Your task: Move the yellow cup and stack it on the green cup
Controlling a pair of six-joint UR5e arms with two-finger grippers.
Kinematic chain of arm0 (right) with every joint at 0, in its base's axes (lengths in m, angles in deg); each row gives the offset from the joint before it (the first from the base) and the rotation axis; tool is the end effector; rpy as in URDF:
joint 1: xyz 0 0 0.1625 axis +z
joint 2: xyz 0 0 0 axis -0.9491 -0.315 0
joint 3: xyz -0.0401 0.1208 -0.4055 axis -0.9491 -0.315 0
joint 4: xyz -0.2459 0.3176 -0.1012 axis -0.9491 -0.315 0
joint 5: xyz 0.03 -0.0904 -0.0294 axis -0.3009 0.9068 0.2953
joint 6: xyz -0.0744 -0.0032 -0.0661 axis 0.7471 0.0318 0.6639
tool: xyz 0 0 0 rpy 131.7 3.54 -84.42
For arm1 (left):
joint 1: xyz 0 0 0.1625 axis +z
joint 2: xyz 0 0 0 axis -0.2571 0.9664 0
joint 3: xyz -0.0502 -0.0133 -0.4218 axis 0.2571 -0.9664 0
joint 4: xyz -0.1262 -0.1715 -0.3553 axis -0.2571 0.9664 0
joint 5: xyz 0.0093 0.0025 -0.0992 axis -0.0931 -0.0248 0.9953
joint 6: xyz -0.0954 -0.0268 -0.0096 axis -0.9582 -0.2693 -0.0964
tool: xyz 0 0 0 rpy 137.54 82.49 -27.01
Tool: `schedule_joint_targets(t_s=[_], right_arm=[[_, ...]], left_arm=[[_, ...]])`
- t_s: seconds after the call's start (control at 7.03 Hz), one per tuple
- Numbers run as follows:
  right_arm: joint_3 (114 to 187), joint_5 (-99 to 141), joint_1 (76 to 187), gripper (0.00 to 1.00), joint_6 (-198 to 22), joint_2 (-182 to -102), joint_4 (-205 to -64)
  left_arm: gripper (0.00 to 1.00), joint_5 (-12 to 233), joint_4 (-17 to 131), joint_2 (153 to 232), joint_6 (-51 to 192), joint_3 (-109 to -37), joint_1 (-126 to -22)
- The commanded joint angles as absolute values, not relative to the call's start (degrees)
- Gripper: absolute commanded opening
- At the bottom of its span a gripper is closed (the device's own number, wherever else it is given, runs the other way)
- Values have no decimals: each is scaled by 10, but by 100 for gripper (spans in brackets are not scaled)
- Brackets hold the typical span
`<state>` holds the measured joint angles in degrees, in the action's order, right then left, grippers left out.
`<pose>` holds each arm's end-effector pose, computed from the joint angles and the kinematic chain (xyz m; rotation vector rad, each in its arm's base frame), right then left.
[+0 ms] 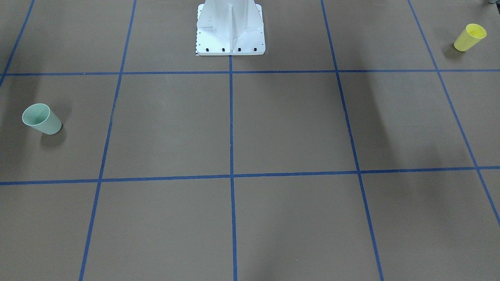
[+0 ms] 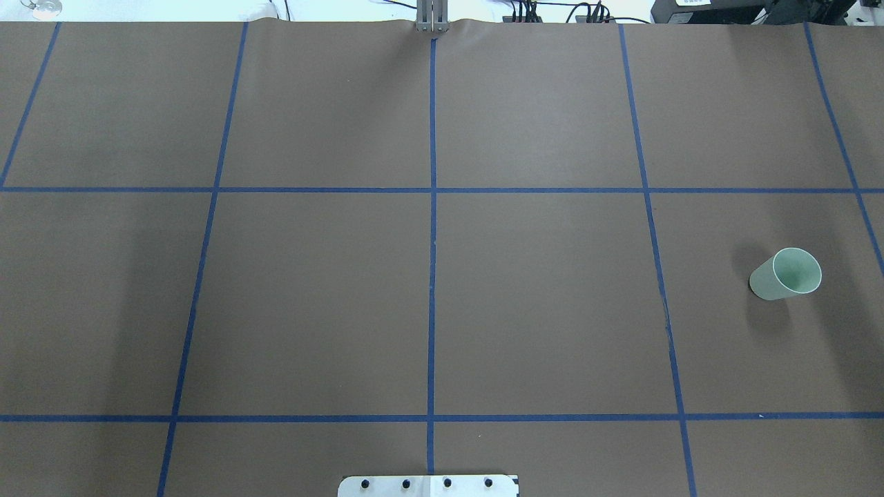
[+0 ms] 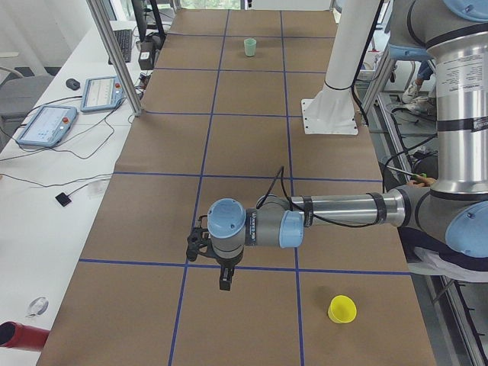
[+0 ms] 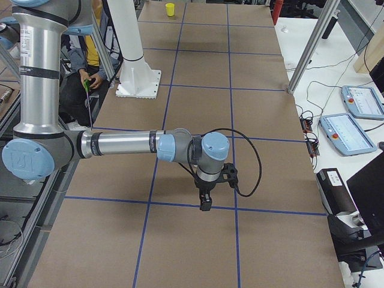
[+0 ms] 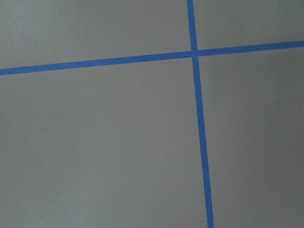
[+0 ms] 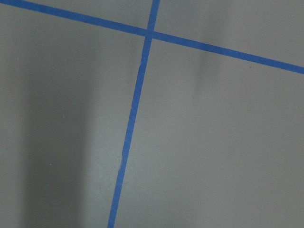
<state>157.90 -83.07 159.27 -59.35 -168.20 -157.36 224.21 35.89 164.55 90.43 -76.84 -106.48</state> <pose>0.0550 -0.4445 0.6412 -0.0260 -0.6529 -0.2166 -0.0747 -0.4290 0.6746 0.0771 0.7824 0.0758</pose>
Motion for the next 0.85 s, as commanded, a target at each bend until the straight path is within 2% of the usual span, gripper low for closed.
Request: schedule_joint_targets(t_s=[0.0, 0.71], right_arm=[[1579, -831, 1593, 100, -593, -1682, -1573], [1583, -831, 1593, 100, -593, -1683, -1574]], left_arm=[[100, 2243, 364, 1645, 907, -775, -1065], [100, 2243, 379, 1655, 902, -779, -1064]])
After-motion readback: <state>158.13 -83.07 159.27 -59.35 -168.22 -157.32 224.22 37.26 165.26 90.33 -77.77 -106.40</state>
